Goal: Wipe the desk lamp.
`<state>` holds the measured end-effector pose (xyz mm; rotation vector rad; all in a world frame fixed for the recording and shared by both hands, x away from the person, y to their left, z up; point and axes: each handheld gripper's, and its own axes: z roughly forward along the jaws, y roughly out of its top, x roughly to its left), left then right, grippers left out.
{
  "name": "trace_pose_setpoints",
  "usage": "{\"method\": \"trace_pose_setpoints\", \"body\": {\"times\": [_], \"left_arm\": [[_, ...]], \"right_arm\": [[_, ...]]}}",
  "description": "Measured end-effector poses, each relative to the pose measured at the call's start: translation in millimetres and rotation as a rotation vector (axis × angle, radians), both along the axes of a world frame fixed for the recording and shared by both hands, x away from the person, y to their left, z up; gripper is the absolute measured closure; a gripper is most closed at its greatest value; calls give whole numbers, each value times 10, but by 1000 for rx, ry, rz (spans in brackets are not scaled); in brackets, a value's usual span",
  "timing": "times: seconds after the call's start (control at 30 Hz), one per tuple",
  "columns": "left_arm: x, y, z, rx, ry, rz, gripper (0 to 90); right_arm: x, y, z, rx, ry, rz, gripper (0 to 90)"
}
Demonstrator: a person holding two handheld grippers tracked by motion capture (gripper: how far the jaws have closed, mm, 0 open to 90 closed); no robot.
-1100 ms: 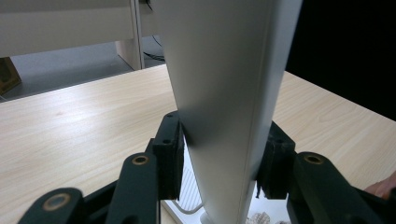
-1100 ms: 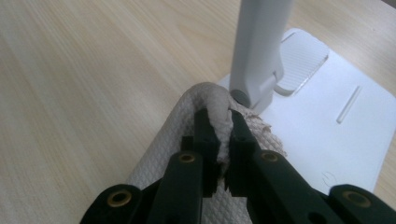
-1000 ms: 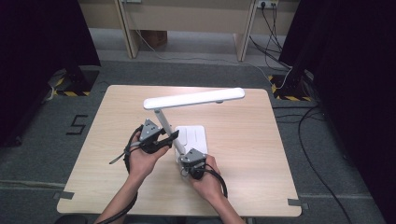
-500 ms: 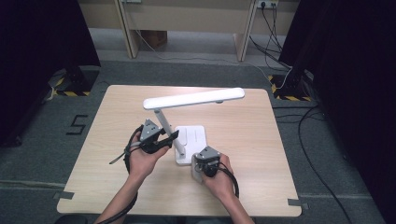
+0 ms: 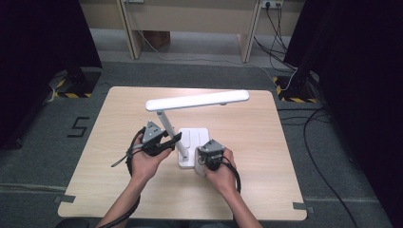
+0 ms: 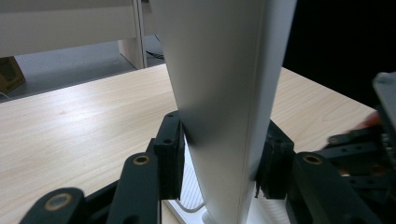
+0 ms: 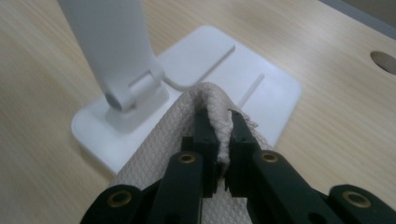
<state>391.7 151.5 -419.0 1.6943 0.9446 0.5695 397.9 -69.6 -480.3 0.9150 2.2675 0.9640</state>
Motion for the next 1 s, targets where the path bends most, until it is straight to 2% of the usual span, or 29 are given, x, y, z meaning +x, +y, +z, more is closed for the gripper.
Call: {"method": "trace_pose_setpoints", "body": {"times": [0.17,0.37,0.7,0.83,1.0], "left_arm": [[-1,3,-4,-8,2,0,592],[-2,1,-6,-8,1,1,592],[0,5,-5,-7,1,-1,592],[1,5,-3,-6,1,-2,592],[0,7,-5,-6,0,-2,592]], "right_arm": [[96,222,-25,11,9,24,861],[122,349,-105,-27,8,12,861],[109,322,-159,-66,-12,1,861],[119,229,-167,-84,-28,-16,861],[123,67,-178,-88,-25,-57,861]]}}
